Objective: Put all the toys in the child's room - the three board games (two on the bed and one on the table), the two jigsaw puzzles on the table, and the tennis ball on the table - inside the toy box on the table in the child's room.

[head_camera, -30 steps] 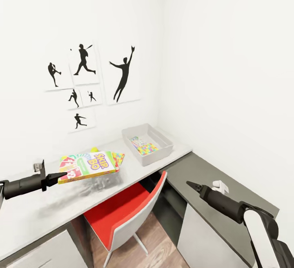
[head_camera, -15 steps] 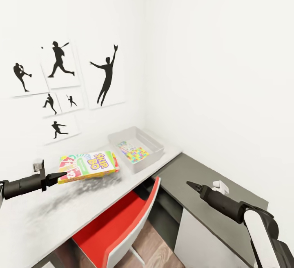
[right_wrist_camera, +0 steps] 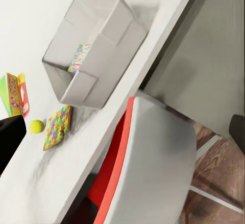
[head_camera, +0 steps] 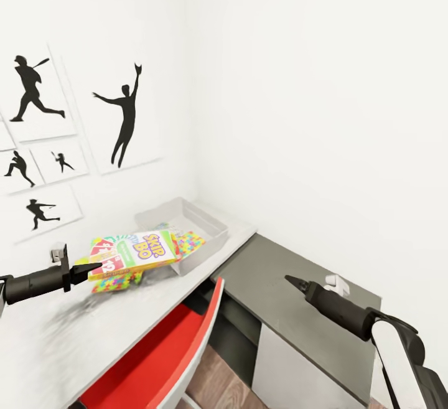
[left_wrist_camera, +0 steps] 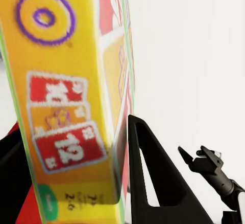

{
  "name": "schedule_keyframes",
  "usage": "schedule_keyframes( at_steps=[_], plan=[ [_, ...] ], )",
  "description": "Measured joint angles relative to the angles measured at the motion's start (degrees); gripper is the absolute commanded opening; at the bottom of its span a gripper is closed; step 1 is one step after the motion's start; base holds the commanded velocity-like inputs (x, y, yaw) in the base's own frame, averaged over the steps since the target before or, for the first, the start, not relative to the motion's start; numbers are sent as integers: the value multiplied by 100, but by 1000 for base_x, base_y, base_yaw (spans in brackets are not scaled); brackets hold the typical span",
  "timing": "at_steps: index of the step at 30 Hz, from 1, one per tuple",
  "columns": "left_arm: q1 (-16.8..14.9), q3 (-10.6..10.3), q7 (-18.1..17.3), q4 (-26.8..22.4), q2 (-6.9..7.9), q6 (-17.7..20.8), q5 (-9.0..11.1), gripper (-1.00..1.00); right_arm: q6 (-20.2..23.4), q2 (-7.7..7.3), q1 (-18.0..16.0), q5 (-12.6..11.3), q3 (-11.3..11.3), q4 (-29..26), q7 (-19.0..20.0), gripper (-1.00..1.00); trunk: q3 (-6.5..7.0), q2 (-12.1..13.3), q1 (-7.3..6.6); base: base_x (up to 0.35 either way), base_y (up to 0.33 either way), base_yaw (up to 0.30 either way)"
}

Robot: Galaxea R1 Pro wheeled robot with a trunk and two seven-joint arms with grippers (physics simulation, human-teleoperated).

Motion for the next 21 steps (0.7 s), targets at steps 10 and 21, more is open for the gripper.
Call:
schedule_keyframes(
  at_steps=[10, 21],
  plan=[
    [5, 2, -1, -1, -7, -2, 13, -100, -114, -1, 1, -4, 35, 2, 5, 100, -5, 0, -1, 136, 72, -20],
    [6, 0, -2, -1, -8, -3, 14, -100, -114, 6, 1, -4, 40, 2, 2, 100, -5, 0, 0, 56, 64, 0]
  ],
)
